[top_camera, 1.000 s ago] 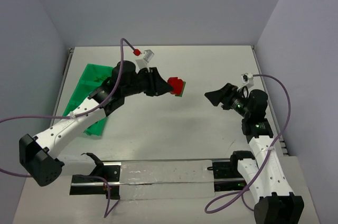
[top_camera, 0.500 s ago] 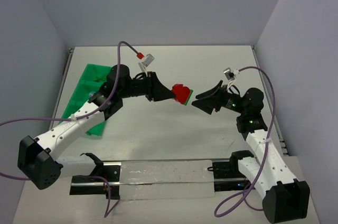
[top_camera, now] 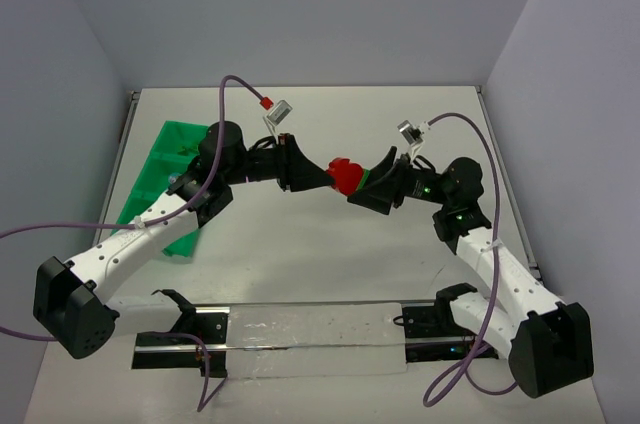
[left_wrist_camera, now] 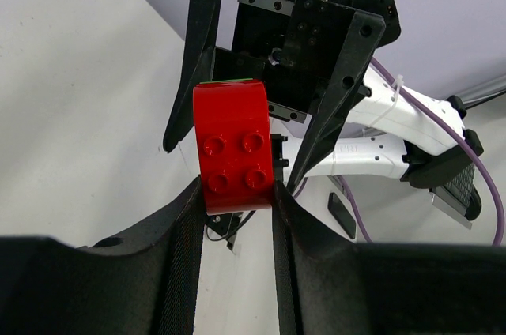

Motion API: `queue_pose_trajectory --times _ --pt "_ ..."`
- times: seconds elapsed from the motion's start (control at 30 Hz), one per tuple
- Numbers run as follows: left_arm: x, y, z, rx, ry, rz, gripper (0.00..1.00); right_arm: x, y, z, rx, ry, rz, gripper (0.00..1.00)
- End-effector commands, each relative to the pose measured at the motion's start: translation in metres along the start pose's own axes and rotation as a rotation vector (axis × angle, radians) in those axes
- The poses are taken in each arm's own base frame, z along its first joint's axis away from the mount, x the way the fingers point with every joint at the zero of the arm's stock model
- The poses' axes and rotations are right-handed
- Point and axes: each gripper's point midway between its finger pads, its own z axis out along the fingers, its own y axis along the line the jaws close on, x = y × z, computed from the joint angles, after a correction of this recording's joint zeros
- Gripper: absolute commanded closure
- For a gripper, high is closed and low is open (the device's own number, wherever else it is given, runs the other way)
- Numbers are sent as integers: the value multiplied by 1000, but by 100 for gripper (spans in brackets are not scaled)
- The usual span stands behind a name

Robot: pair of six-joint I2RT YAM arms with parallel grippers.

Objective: Sort the legos into containers by color

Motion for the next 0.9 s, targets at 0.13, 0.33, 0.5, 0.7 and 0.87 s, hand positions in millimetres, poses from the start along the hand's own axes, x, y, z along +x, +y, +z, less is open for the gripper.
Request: queue_pose_trajectory --times 0.13,0.33,0.5,0.7,0.87 --pt "-8 -20 -7 71 -26 61 100 -28 32 13 -121 -64 -44 19" --pt "-5 -20 -10 69 -24 72 100 -29 44 19 -176 -47 -38 32" --pt "-5 -22 -12 66 -30 84 100 -24 49 25 -205 -20 -30 58" --pt "-18 -32 -30 14 -71 144 100 -11 32 25 -172 -12 13 100" --pt "-44 -24 -62 -145 -169 182 100 0 4 25 -75 -6 78 100"
